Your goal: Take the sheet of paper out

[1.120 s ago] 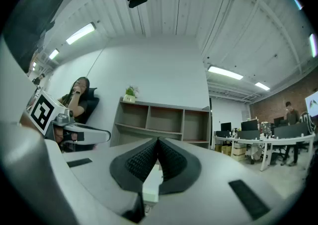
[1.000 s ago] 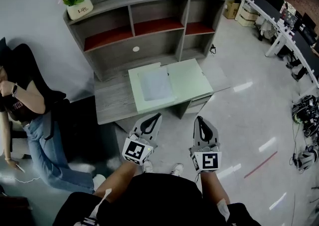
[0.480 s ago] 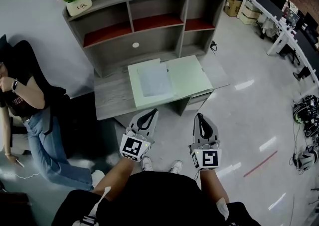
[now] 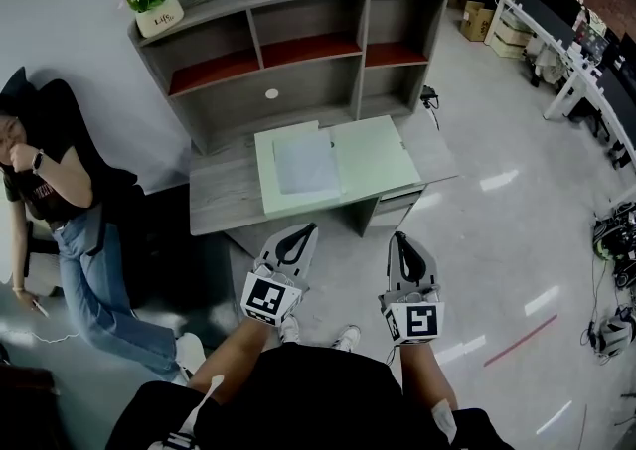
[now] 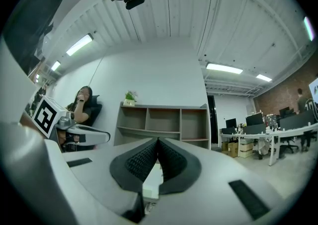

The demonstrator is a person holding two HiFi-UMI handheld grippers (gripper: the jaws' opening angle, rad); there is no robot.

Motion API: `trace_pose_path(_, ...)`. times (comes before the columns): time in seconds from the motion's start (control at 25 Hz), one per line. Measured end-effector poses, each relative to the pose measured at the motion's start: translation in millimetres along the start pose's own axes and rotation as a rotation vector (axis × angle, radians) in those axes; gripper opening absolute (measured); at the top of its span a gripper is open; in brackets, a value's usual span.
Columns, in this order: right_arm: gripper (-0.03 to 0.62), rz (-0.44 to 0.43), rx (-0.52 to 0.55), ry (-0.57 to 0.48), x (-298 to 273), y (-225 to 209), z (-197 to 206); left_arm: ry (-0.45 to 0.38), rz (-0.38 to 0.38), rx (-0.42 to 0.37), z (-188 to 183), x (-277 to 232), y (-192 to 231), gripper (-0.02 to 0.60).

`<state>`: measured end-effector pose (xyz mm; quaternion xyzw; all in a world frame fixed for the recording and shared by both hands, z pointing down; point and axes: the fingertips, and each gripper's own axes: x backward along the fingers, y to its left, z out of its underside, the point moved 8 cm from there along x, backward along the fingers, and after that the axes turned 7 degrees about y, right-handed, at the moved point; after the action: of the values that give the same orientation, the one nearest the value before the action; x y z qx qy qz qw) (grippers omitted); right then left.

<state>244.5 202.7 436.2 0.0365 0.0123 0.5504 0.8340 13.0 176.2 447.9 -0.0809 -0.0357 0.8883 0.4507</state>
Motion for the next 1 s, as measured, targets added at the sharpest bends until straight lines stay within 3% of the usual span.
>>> trace_pose_path(0.28,0.023,-0.039,-0.032,-0.02,7.0,-19.9,2.6,0.007,-0.045,-0.023,-5.5,-5.9,-18.2,0.008)
trace_pose_path(0.44,0.023,-0.068,-0.018,-0.013,1.1,-21.3,3.6,0.055,-0.075,0.054,1.0,-4.9,-19.2,0.008)
trace_pose_path(0.64,0.023,-0.114,-0.008,0.006,-19.6,-22.2,7.0,0.023,-0.087,0.018,7.4,-13.9,-6.9,0.008)
trace_pose_path(1.0,0.023,-0.18,-0.019,0.05,-77.1,-16.1,13.7,0.037,-0.102,0.093,19.8,-34.5,24.1,0.008)
